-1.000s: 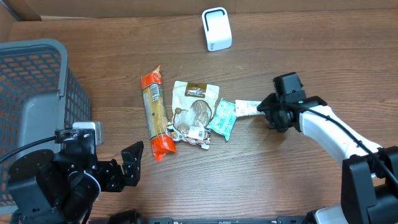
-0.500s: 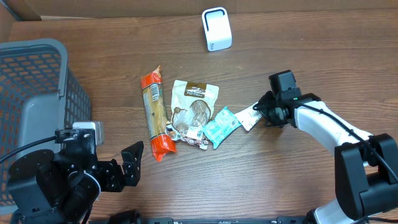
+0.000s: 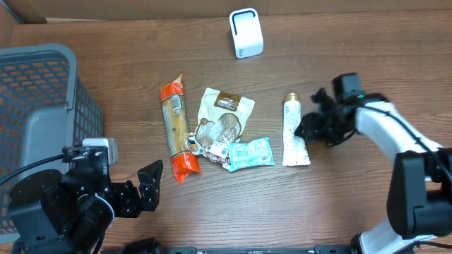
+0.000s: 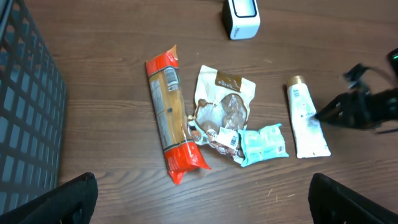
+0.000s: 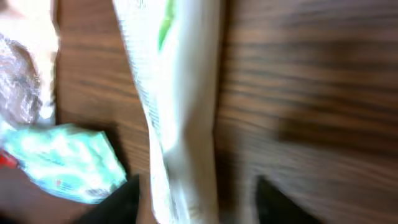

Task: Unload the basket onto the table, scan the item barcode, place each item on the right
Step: 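Grasp the Pantene tube with the right gripper and adjust its grip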

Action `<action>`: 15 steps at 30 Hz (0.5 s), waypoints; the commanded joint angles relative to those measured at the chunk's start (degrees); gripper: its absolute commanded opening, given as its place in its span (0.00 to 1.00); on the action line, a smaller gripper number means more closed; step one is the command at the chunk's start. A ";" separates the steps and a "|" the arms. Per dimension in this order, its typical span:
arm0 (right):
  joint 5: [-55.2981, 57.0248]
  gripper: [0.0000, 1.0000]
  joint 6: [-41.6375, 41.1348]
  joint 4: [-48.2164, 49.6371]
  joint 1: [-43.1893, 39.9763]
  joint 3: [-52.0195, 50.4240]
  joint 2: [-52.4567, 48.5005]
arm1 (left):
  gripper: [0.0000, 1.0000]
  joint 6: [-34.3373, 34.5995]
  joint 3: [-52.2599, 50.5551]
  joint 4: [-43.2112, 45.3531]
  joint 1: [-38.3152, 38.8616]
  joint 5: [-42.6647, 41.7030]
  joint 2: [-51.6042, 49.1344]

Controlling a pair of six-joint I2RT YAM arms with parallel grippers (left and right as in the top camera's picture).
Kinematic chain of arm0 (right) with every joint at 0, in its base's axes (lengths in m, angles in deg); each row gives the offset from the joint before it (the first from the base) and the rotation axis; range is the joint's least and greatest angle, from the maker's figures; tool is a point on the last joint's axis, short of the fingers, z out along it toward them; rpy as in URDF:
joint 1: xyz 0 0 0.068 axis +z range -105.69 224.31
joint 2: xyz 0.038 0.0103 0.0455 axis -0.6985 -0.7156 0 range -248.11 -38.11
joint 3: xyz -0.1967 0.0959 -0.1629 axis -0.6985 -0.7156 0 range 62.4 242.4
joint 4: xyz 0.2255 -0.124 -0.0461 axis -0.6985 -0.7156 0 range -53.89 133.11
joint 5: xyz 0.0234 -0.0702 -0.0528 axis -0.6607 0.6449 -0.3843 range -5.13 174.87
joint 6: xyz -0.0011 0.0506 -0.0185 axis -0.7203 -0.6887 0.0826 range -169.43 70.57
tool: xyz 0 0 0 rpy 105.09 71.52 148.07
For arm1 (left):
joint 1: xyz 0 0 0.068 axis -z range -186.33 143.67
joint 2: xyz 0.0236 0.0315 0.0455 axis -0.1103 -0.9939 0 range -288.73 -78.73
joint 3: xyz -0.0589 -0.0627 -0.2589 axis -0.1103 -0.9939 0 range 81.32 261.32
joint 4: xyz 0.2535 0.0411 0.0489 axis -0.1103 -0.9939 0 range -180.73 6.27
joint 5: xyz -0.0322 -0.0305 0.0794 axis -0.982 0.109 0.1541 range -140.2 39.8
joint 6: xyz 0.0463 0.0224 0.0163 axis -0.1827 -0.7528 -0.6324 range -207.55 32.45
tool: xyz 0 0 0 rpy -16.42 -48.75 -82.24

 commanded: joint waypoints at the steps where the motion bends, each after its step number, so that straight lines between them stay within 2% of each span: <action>1: -6.21 0.71 3.69 -2.10 -4.15 3.72 -0.13 | 1.00 -0.85 0.63 0.22 -0.20 0.35 0.02; 3: -8.66 0.79 5.68 -3.04 -5.88 3.67 -0.17 | 1.00 -0.85 0.63 0.22 -0.20 0.35 0.02; 6: -10.21 0.83 9.66 -3.19 -6.38 2.84 -0.28 | 1.00 -0.85 0.63 0.22 -0.20 0.35 0.02; 15: -10.45 0.84 11.93 1.75 -3.65 -2.84 -0.39 | 1.00 -0.85 0.63 0.22 -0.20 0.35 0.02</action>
